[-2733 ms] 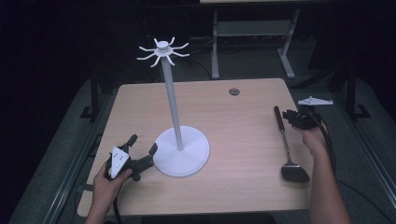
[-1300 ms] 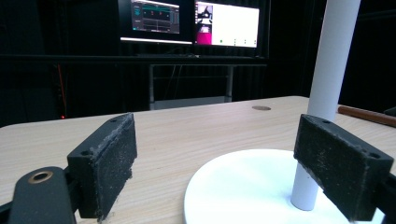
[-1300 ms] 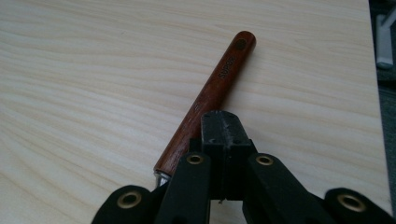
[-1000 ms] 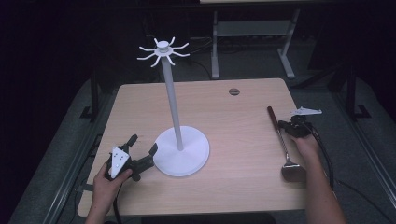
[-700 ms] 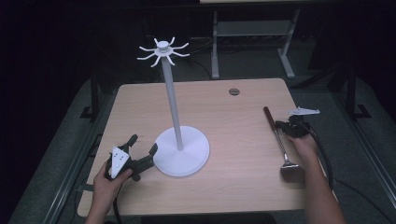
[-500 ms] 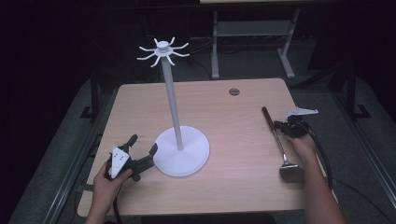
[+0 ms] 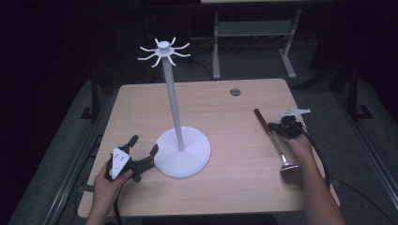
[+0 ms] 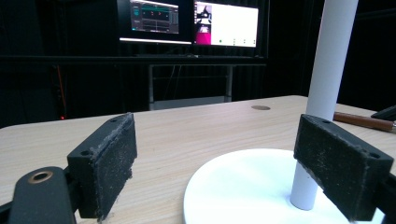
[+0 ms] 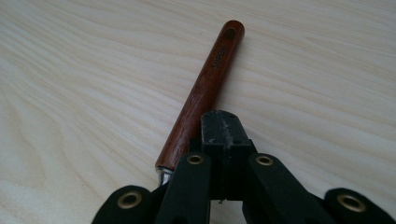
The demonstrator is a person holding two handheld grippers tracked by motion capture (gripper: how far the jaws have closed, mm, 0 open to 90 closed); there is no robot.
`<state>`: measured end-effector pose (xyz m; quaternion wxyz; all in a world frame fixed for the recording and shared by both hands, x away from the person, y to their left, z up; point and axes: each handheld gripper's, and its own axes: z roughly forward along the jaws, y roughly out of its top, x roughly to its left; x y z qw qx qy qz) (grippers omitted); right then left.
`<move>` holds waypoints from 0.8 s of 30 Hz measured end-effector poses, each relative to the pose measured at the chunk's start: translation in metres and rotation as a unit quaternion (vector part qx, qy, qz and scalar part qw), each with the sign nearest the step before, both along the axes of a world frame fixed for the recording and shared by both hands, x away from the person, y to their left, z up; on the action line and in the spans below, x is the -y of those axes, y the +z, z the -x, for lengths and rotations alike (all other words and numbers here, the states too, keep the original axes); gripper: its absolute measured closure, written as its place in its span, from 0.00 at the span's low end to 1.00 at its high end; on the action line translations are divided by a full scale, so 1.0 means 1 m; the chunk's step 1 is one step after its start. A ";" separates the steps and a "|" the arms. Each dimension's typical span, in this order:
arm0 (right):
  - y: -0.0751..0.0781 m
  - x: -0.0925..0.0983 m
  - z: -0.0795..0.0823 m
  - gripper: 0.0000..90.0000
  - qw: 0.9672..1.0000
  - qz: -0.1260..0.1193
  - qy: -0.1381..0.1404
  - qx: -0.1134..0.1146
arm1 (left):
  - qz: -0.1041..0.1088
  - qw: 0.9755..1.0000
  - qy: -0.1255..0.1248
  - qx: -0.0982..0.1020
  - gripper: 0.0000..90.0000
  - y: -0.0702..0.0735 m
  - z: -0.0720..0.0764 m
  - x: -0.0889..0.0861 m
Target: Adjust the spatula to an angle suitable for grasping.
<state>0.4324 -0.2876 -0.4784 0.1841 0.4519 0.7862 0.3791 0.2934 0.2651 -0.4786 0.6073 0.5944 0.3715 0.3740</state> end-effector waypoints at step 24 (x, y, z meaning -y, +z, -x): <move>0.002 -0.034 0.001 1.00 0.998 0.016 0.060 -0.005 | -0.001 1.000 -0.001 0.002 0.14 0.000 0.000 0.000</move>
